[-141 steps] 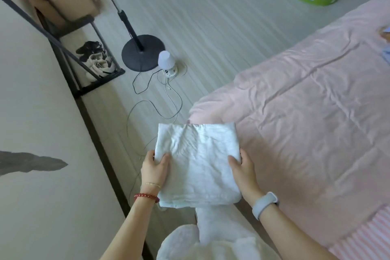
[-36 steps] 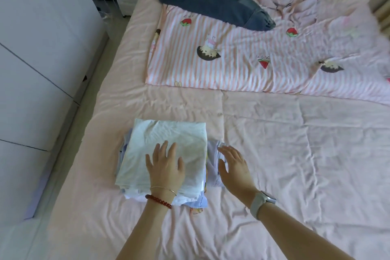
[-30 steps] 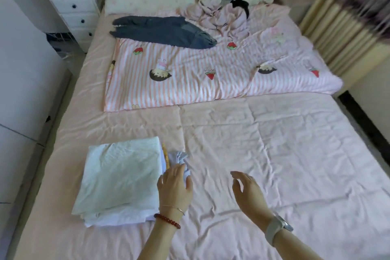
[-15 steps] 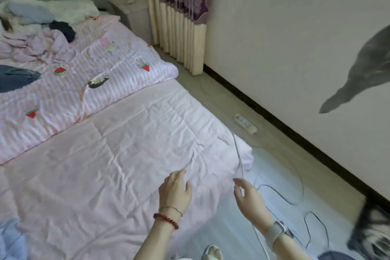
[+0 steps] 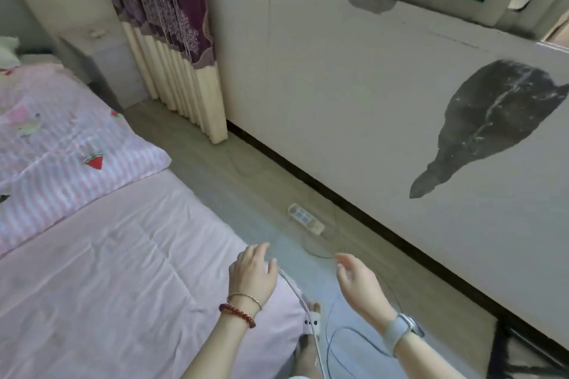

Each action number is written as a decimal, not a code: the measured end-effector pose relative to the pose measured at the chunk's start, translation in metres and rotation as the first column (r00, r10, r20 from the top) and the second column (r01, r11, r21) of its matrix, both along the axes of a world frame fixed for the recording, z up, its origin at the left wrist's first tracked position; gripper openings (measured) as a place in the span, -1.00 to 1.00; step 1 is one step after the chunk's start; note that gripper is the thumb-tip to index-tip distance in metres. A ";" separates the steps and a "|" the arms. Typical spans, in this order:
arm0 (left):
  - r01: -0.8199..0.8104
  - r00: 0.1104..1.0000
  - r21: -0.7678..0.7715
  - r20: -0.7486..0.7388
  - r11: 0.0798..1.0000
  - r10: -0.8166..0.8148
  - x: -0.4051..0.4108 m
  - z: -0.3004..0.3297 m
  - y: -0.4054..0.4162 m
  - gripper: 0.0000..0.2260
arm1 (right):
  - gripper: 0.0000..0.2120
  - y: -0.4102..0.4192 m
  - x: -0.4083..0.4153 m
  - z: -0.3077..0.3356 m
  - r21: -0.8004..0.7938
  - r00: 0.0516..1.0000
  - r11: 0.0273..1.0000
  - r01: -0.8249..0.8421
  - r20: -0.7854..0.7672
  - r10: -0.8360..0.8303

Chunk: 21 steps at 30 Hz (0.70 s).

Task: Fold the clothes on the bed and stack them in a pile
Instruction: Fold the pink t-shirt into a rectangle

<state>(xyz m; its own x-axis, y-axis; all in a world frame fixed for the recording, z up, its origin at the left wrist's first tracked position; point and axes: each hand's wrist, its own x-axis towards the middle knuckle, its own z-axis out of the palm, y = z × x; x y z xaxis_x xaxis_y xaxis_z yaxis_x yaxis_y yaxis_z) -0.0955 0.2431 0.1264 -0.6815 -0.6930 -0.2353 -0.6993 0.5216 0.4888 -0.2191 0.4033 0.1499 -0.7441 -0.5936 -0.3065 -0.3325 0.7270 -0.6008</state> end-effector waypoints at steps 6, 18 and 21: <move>-0.111 0.994 -0.052 -0.025 0.992 0.109 -0.116 0.013 -0.079 -0.65 | -0.68 -0.108 -0.130 0.022 0.047 0.964 0.966 -0.252 -0.073 0.255; -0.415 0.909 -0.090 0.003 0.905 0.417 -0.211 0.028 -0.216 -0.66 | -0.72 -0.305 -0.260 0.024 0.055 0.805 0.805 -0.590 -0.034 0.592; -0.519 0.853 -0.115 -0.003 0.847 0.522 -0.230 0.036 -0.254 -0.66 | -0.77 -0.369 -0.282 0.027 0.047 0.690 0.695 -0.717 -0.092 0.718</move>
